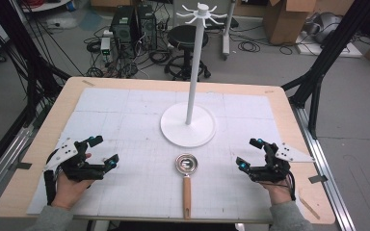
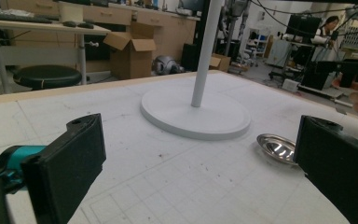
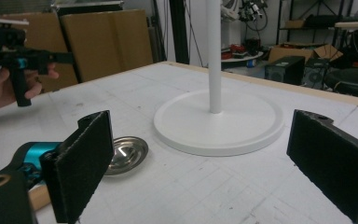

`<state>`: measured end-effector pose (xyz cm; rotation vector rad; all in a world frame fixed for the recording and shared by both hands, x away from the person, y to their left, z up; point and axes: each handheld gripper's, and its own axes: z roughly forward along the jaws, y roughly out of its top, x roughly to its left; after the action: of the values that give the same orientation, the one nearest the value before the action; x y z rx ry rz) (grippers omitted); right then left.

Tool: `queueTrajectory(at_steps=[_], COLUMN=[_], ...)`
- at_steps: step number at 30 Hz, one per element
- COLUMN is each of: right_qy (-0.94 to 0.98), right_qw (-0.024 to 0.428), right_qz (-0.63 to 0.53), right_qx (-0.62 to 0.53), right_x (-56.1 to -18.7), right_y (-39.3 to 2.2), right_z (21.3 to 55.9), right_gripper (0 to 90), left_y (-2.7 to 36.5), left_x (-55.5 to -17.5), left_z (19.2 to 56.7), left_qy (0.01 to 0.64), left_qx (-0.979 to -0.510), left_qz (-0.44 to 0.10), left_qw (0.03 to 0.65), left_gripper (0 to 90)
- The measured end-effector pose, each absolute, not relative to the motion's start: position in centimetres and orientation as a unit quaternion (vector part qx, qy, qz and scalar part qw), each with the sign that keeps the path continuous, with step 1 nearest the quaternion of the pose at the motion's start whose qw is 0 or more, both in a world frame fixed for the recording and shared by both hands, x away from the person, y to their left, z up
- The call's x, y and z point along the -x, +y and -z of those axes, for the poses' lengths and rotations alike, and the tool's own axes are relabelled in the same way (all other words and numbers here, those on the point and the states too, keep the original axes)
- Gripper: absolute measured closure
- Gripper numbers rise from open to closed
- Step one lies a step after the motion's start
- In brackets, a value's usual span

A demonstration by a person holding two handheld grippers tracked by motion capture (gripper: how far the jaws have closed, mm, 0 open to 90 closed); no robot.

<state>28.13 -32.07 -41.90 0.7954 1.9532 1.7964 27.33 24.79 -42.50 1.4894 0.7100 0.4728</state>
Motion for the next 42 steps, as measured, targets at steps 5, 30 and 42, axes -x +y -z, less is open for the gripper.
queueTrajectory(at_steps=[5, 30, 42], right_qy=[0.691, 0.713, 0.752], right_qw=[0.172, 0.127, 0.094], right_qz=[-0.641, -0.649, -0.624], right_qx=[-0.286, -0.233, -0.191], right_x=[-28.3, -28.1, -28.1], right_y=[-32.1, -29.5, -26.4], right_z=[42.0, 40.7, 40.7], right_gripper=[6.7, 81.3, 90.0], left_y=[24.7, 24.7, 24.6], left_x=[-27.6, -26.4, -26.5], left_z=[42.6, 42.4, 42.5], left_qy=[0.314, 0.302, 0.306], left_qx=[-0.656, -0.684, -0.684], left_qz=[-0.209, -0.207, -0.207], left_qw=[0.654, 0.631, 0.629], left_gripper=[2.8, 2.8, 2.8])
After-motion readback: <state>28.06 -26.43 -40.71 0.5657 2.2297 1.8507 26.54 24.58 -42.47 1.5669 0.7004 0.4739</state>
